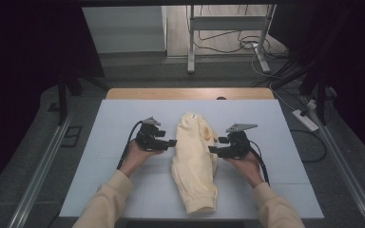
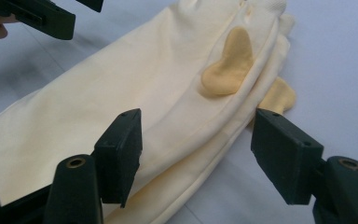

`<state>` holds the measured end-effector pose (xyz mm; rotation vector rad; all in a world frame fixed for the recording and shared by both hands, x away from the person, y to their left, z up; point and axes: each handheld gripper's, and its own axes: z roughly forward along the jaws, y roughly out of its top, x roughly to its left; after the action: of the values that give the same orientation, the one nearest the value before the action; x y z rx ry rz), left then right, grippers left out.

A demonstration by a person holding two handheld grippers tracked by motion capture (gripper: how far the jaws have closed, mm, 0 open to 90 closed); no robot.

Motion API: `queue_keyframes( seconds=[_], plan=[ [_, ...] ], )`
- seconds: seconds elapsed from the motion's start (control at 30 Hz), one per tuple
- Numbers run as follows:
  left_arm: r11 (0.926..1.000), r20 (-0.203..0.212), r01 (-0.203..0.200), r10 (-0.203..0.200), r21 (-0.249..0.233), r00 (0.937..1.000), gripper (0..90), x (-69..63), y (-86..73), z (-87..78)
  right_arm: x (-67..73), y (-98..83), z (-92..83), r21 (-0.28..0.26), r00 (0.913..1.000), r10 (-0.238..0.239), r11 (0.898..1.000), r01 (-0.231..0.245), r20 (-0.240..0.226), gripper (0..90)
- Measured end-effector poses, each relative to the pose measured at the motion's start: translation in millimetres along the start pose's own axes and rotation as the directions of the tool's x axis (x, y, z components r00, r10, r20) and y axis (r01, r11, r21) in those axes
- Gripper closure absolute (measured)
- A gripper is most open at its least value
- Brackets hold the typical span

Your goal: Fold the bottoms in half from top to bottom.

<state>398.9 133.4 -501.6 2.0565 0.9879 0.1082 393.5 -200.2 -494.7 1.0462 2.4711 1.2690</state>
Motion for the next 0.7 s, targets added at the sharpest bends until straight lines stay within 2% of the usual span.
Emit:
queue_keyframes(
  seconds=[0.2, 0.43, 0.6, 0.7],
  plan=[
    [0.9999, -0.002, 0.007, -0.007, -0.015, 1.0, 26.0, 4.4, 4.6, 1.9, -5.2, 4.6, 3.7, 0.0, 0.9999, 0.003, 1.0, -0.003, 0.011, 33.5],
    [1.0, -0.001, 0.006, -0.006, 0.0, 1.0, 26.0, 6.7, 8.1, 6.5, -12.0, 8.0, 4.6, -0.008, 0.9997, 0.011, 1.0, -0.011, 0.023, 33.5],
    [1.0, -0.005, -0.001, 0.001, -0.001, 1.0, 25.9, 7.2, 16.1, 10.5, -16.3, 14.0, 5.0, -0.023, 0.9995, 0.015, 1.0, -0.014, 0.029, 33.6],
    [1.0, -0.009, -0.006, 0.006, 0.006, 0.9999, 25.7, 6.6, 21.7, 13.9, -17.9, 17.0, 10.7, -0.013, 0.9993, 0.016, 1.0, -0.016, 0.033, 33.6]
  ],
)
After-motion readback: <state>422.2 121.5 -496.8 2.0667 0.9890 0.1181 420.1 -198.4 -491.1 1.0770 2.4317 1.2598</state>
